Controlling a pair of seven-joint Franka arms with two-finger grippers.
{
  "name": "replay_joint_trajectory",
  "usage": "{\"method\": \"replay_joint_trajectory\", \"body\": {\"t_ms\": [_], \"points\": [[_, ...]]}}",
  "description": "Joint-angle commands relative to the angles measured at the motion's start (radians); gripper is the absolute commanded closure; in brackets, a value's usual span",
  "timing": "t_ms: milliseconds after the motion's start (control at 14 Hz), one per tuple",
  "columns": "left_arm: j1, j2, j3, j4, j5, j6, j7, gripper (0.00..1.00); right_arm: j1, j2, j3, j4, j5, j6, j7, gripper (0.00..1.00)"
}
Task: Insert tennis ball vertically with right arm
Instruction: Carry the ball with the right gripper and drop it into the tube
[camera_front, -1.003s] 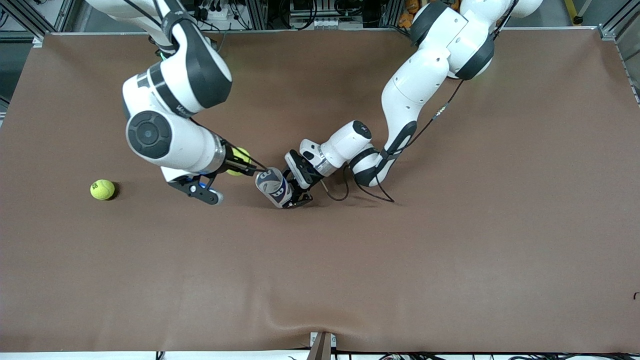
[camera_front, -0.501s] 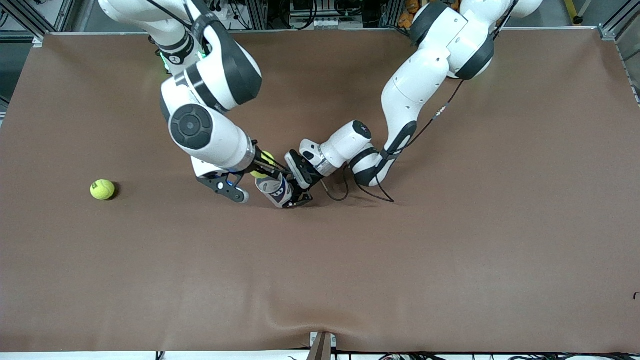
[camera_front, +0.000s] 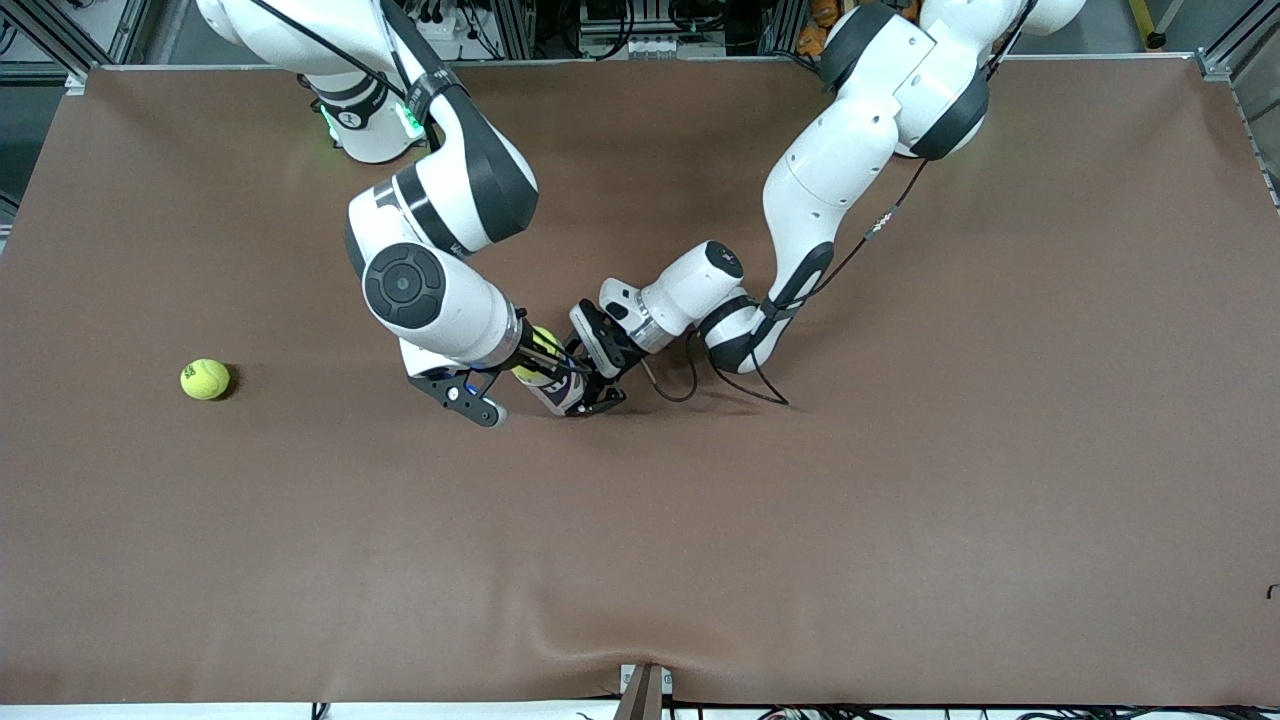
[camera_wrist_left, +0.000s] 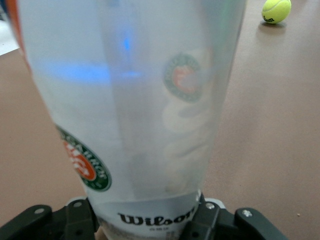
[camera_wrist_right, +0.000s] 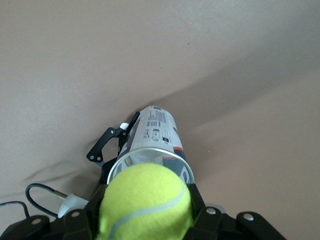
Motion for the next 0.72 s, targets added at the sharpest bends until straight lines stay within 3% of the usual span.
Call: {"method": "replay_joint_trajectory", "body": {"t_ms": [0,215,501,645], "points": [[-0.007,0.008,0.008,0.011,0.017,0.013,-0.001,0.33,0.005,0.007,-0.005,0.002,0.013,0.012,0.015,0.48],[-0.007,0.008,0.008,0.013,0.016,0.013,-0.001,0.33,-0.001,0.008,-0.005,-0.004,0.011,0.010,0.013,0.01],[-0.007,0.008,0.008,0.013,0.016,0.015,-0.001,0.32,-0.010,0.001,-0.006,0.005,0.011,0.001,0.001,0.00],[-0.007,0.008,0.008,0.013,0.016,0.016,-0.001,0.30,-0.043,-0.028,-0.012,0.031,0.014,-0.071,-0.014,0.00]]}}
